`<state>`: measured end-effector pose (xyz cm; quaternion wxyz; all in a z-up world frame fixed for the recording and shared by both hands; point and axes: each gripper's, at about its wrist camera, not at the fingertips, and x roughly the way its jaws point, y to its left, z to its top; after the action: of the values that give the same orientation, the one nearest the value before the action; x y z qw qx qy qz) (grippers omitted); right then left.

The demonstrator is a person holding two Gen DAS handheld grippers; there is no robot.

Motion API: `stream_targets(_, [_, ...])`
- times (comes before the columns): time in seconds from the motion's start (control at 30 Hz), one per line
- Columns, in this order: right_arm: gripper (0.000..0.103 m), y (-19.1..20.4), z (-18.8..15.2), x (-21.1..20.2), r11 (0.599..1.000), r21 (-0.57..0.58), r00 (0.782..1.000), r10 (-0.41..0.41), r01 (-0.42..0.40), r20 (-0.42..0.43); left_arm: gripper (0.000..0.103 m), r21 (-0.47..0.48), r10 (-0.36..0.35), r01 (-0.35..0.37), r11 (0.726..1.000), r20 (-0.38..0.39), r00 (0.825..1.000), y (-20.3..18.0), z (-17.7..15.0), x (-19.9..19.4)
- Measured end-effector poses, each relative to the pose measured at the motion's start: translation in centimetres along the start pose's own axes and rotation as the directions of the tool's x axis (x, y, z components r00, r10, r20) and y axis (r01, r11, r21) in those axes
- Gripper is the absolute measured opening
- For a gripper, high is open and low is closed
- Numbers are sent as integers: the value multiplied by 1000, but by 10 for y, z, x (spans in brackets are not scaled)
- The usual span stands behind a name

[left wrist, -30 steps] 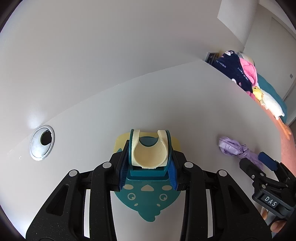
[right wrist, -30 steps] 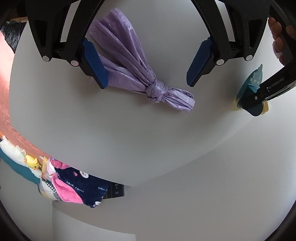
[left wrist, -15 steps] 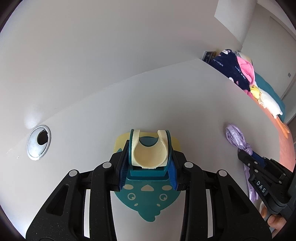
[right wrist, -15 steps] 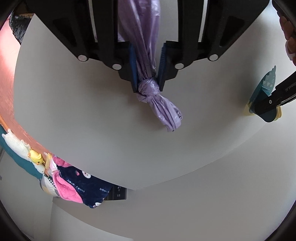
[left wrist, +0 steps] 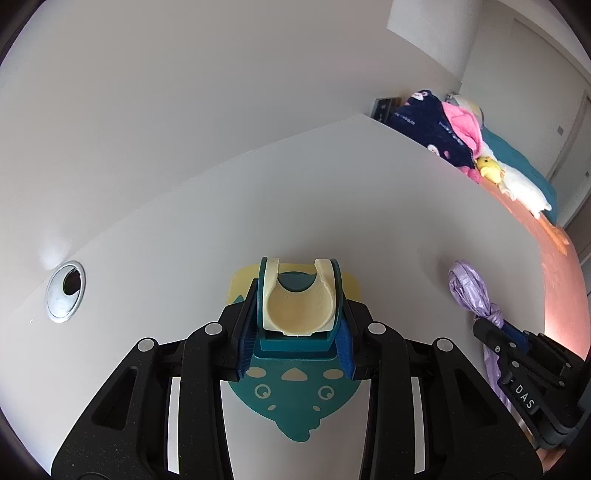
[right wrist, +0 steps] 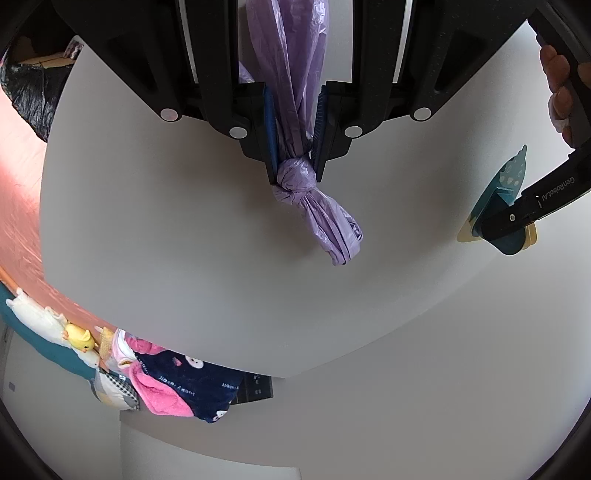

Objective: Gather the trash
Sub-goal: 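Lift and carry the teal toy and purple bag over the bin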

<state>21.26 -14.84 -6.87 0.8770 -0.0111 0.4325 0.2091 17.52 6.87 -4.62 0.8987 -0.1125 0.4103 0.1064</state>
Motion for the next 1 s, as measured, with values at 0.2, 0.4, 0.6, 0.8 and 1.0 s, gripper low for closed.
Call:
stream_targets(0.2, [19, -10, -8, -22, 1000, 24, 1000, 1, -2, 26, 35, 43, -37, 37, 998, -4, 999, -22, -9, -11])
stream_targets(0.4, [19, -19, -18, -44, 999, 47, 999, 2, -4, 46, 35, 88, -56, 55, 995, 8, 998, -41, -19, -30])
stream_targets(0.6, [19, -26, -29, -65, 998, 58, 998, 2, -6, 67, 35, 114, -81, 80, 990, 4, 997, -58, -31, -43])
stream_targets(0.8, [19, -37, -43, -84, 997, 83, 996, -3, -4, 85, 35, 143, -102, 101, 985, 3, 995, -78, -41, -54])
stream_targets(1.0, [19, -50, -58, -102, 994, 108, 995, -18, 7, 101, 35, 169, -123, 121, 978, 5, 992, -95, -51, -64])
